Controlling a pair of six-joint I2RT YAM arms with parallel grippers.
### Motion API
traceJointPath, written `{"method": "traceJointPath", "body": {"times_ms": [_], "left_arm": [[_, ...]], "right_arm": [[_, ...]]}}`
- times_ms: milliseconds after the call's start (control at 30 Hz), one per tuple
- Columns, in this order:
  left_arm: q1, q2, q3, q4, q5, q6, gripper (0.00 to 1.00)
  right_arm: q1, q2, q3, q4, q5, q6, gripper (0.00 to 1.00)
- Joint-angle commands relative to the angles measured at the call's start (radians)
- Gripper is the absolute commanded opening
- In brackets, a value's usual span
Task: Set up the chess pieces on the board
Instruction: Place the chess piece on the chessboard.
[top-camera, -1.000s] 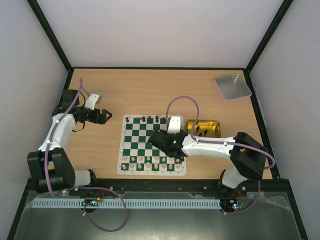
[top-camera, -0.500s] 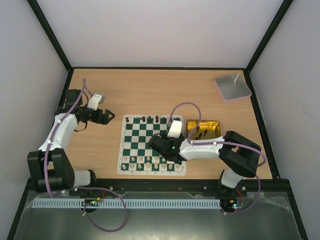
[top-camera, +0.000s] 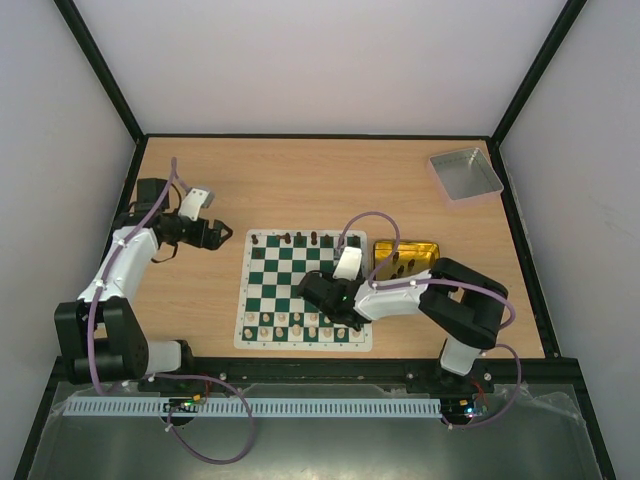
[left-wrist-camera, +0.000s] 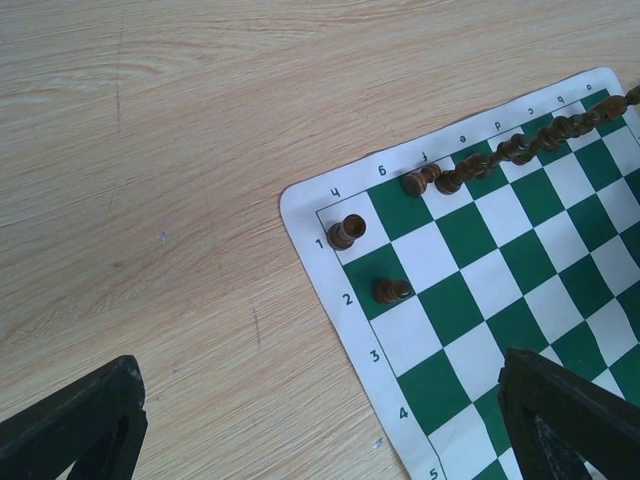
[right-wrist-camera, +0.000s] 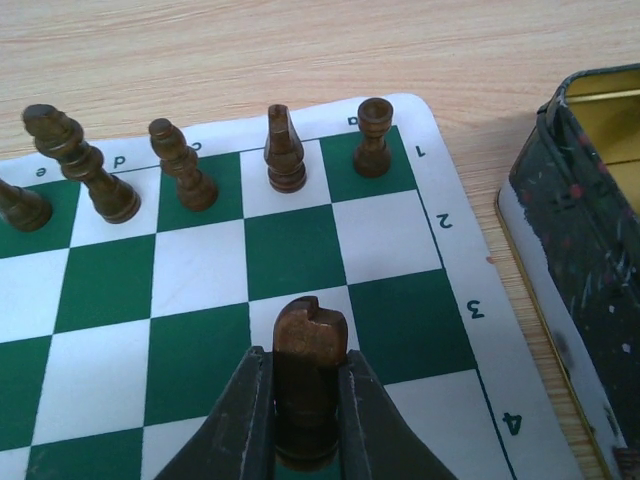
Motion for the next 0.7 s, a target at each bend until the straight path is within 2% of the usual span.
{"method": "traceJointPath", "body": {"times_ms": [0,667], "left_arm": [[-0.013,-0.015,-0.014,0.016,-0.013,-0.01,0.96],[-0.053,-0.021,-0.014,0.025,-0.043,-0.013,0.95]], "right_arm": [[-0.023,0.02,-0.023,0.044,-0.006,0.023,0.02],[-0.053,0.068,-0.016,0.039,-0.073,0.015,0.02]]}}
